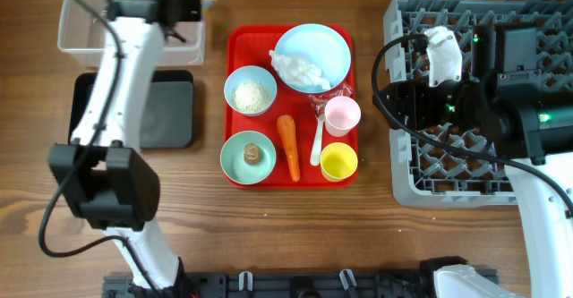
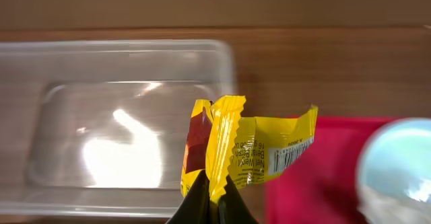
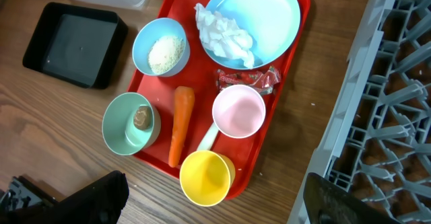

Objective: Sort waste into correct bins and load items into the dishwasher rack
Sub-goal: 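Carry the wrapper with the left gripper and drop it into the clear bin, then move the left gripper to the tissue on the blue plate and grasp it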

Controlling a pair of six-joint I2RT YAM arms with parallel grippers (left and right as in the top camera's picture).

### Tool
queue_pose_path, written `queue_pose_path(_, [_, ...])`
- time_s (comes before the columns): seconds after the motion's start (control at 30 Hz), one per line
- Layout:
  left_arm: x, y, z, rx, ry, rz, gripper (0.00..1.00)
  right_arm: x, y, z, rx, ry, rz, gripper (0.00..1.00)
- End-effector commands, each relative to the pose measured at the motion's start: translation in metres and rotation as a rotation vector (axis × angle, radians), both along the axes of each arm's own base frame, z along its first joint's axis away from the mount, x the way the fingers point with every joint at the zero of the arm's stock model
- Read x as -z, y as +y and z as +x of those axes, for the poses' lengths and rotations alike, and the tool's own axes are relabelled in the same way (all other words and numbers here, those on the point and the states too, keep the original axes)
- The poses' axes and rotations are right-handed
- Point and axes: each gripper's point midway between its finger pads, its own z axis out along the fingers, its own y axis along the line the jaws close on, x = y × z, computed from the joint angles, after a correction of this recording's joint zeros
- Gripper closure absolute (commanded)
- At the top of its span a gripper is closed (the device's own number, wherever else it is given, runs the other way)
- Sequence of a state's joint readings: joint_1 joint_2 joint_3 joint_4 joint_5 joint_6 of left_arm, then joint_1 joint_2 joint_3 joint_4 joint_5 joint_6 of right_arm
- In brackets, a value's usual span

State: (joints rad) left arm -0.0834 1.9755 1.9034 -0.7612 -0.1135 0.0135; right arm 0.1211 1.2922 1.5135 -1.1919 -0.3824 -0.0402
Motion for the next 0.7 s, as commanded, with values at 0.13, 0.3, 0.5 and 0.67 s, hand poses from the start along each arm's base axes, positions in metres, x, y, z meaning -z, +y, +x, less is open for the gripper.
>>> queue_pose_path(0.13, [0.014, 0.063, 0.010, -0.100, 0.007, -0.022, 0.96, 0.005, 0.000, 0.002, -0.006, 0.009, -0.013, 0.14])
queue_pose_path(0.3, [0.033, 0.067, 0.016, -0.108, 0.031, -0.022, 0.00, 0.006, 0.000, 0.000, -0.006, 0.021, -0.014, 0.14])
queue_pose_path(0.5, [0.030, 0.059, 0.022, -0.088, 0.007, -0.031, 0.00, 0.009, -0.001, -0.005, -0.009, 0.043, -0.019, 0.14])
queue_pose_path(0.67, [0.036, 0.004, 0.016, 0.041, 0.049, -0.084, 0.00, 0.007, 0.000, -0.002, -0.009, 0.027, -0.017, 0.14])
